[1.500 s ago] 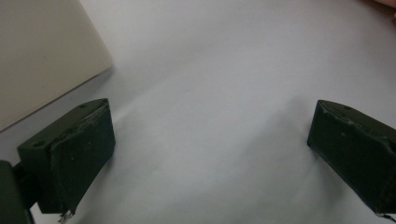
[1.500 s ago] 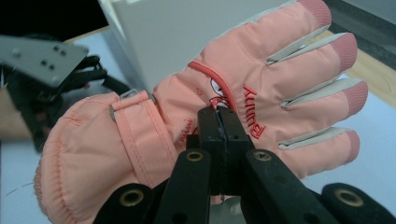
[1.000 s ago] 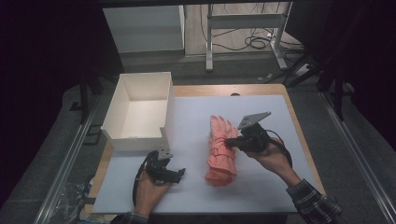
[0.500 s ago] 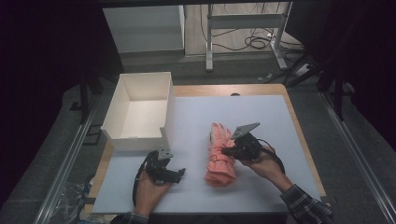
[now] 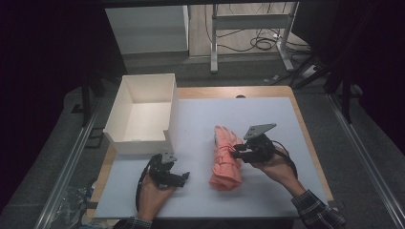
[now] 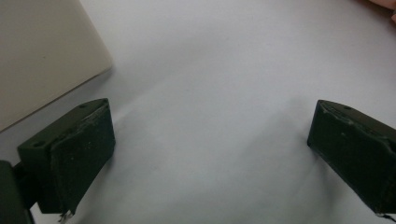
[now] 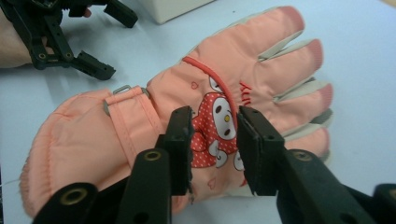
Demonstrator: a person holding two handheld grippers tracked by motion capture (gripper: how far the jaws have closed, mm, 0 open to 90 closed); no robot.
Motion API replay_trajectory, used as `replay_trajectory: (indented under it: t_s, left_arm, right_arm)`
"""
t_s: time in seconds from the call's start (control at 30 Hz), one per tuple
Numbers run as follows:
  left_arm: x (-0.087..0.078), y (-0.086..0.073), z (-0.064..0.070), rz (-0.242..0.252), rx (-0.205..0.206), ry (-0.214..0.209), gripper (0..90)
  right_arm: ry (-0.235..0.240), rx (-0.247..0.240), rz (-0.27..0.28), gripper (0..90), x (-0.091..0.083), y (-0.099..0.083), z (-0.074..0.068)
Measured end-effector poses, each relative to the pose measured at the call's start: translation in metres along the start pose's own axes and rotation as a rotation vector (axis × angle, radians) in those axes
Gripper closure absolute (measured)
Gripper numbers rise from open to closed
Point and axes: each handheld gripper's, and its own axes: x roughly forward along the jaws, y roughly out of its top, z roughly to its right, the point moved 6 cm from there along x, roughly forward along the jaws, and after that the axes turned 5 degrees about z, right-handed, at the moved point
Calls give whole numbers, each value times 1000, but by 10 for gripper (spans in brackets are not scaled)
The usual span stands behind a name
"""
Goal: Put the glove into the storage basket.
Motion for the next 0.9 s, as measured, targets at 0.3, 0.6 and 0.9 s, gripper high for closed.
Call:
replay_trajectory:
  t_s: [0.3,0.6,0.9]
  left_arm:
    - [0,0,0,0,0,0,6]
    - [0,0,0,-4,1,0,6]
    - [0,0,0,-4,1,0,6]
  right_arm:
    - [-48,28,34,636,-16,-20,11]
    - [-25,90,29,767,-13,-56,8]
    - [19,82,-14,837,2,-82,-18]
